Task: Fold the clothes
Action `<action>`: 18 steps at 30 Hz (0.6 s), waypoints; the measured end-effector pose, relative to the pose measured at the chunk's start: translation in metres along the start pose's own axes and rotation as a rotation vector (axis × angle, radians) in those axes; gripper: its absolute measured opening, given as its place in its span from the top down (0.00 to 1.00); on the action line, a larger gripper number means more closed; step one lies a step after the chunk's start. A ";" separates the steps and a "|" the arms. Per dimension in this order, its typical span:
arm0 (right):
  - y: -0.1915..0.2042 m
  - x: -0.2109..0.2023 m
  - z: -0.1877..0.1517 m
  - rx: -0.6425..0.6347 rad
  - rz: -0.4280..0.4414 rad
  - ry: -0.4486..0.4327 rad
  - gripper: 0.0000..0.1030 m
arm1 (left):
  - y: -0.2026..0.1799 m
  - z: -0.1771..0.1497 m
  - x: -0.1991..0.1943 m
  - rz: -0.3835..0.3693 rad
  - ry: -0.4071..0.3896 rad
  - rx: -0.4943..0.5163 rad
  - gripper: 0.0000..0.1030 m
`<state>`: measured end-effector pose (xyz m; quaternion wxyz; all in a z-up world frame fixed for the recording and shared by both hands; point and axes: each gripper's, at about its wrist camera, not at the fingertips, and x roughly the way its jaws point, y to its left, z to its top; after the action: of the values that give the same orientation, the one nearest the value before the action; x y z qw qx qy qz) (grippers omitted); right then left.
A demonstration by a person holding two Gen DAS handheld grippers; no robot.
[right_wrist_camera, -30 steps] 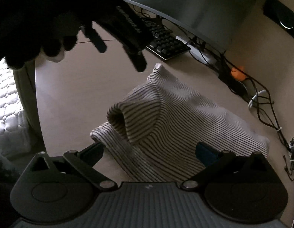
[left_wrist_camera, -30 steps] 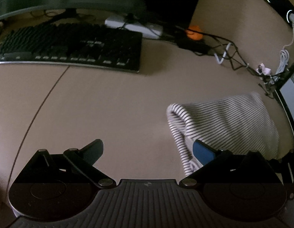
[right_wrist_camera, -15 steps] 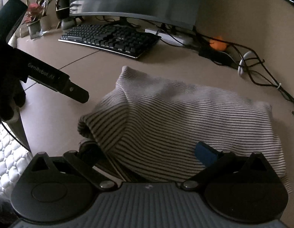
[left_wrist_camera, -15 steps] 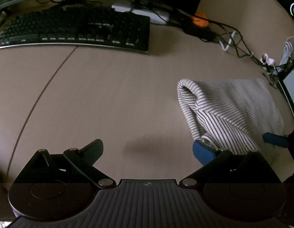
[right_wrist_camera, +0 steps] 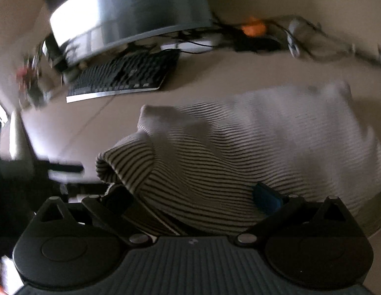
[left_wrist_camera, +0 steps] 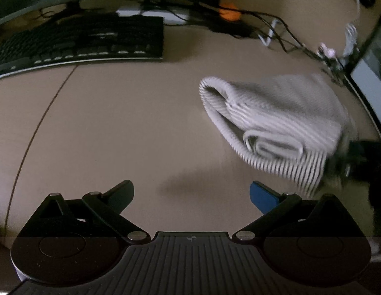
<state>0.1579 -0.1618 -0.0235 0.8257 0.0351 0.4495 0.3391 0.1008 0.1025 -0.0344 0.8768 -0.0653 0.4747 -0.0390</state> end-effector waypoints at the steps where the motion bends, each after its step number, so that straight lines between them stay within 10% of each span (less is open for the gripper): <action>1: -0.006 0.000 0.002 0.042 0.021 0.005 0.00 | -0.004 -0.001 0.002 0.002 0.005 0.020 0.00; 11: -0.031 0.001 0.007 0.174 0.115 0.015 0.00 | -0.031 0.019 0.030 0.038 0.005 0.089 0.00; 18: 0.009 -0.019 -0.008 -0.195 -0.094 -0.069 0.00 | -0.040 0.030 0.035 0.042 0.004 0.145 0.00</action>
<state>0.1402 -0.1677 -0.0114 0.8553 -0.0547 0.3867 0.3406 0.1448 0.0603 -0.0411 0.8788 0.0083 0.4738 -0.0551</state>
